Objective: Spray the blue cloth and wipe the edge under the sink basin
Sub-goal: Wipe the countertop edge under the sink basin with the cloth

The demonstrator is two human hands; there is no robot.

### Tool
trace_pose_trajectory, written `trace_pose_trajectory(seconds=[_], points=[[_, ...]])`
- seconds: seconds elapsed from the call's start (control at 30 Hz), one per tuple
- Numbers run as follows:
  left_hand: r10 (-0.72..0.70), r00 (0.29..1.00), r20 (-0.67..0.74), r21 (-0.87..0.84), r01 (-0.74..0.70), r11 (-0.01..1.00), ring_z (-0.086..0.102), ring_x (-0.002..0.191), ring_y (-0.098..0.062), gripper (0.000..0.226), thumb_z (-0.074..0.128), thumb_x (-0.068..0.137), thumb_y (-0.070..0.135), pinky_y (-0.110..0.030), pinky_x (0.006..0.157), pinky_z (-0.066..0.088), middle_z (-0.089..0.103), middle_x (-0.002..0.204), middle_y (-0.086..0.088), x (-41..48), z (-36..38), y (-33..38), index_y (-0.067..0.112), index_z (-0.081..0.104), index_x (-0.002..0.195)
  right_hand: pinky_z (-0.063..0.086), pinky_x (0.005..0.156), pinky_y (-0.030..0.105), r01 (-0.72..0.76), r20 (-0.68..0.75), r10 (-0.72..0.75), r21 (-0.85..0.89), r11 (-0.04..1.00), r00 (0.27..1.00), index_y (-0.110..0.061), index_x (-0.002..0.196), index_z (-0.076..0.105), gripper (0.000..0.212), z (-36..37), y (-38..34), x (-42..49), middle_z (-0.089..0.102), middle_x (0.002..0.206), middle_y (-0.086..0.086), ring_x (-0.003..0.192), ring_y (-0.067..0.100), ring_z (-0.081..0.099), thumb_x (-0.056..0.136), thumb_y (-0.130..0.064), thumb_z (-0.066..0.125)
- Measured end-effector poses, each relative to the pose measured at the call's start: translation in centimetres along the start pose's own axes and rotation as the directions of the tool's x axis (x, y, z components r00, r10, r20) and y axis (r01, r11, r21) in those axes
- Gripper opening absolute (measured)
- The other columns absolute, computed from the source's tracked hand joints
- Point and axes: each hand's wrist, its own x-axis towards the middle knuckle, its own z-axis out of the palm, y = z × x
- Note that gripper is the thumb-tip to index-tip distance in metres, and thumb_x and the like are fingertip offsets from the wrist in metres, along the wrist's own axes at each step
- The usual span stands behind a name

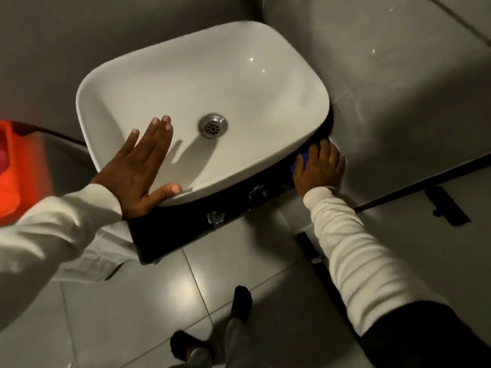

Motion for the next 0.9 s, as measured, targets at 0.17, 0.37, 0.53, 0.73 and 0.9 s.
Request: trace_pose_trajectory(seconds=[0.17,0.37,0.53,0.73,0.9], points=[[-0.028,0.999,-0.031,0.022,0.028,0.999,-0.004,0.151,-0.029,0.098,0.008,0.084,0.071,-0.052,0.122,0.007,-0.003,0.163,-0.016,-0.2,0.1,0.1,0.001,-0.003,0.151,0.025,0.113,0.051,0.152,-0.023,-0.151,0.042,0.988,0.988,-0.013,0.127,0.052,0.045,0.1,0.4,-2.8,0.047,0.143,0.017,0.134,0.036,0.04,0.093,-0.042,0.045],[0.085,0.996,0.037,0.104,-0.088,0.991,0.0,0.151,-0.03,0.095,0.008,0.086,0.069,-0.054,0.121,0.011,0.0,0.162,-0.017,-0.5,0.0,-1.5,0.002,-0.002,0.151,0.033,0.107,0.052,0.013,-0.037,-0.012,0.023,1.0,0.999,-0.01,0.127,0.051,0.049,-0.4,1.5,0.3,0.047,0.141,0.019,0.129,0.038,0.042,0.091,-0.043,0.043],[0.129,0.991,0.045,0.111,-0.133,0.985,0.001,0.151,-0.03,0.094,0.009,0.086,0.068,-0.053,0.121,0.012,0.002,0.162,-0.018,-0.3,-0.2,-1.8,0.001,-0.001,0.151,0.02,0.115,0.052,0.091,-0.065,-0.085,0.093,0.992,0.994,-0.014,0.129,0.049,0.046,1.0,-2.2,-5.4,0.044,0.145,0.017,0.136,0.037,0.036,0.094,-0.042,0.041],[0.102,0.994,0.023,0.129,-0.104,0.986,0.001,0.151,-0.03,0.093,0.011,0.087,0.068,-0.052,0.122,0.009,0.003,0.163,-0.017,-0.4,0.0,-1.9,0.003,-0.001,0.152,0.025,0.114,0.054,0.086,-0.054,-0.084,0.038,0.996,0.995,-0.011,0.127,0.051,0.047,0.5,-0.1,-2.5,0.047,0.142,0.019,0.133,0.038,0.04,0.093,-0.042,0.042],[0.057,0.998,-0.022,0.148,-0.053,0.988,0.002,0.151,-0.03,0.096,0.011,0.085,0.07,-0.055,0.121,0.009,0.004,0.162,-0.017,-0.5,0.0,-1.6,0.002,0.001,0.151,0.019,0.116,0.055,0.015,-0.077,-0.004,0.14,0.99,0.997,-0.012,0.13,0.049,0.046,1.5,-5.6,-7.9,0.043,0.147,0.017,0.138,0.037,0.034,0.095,-0.041,0.041]])
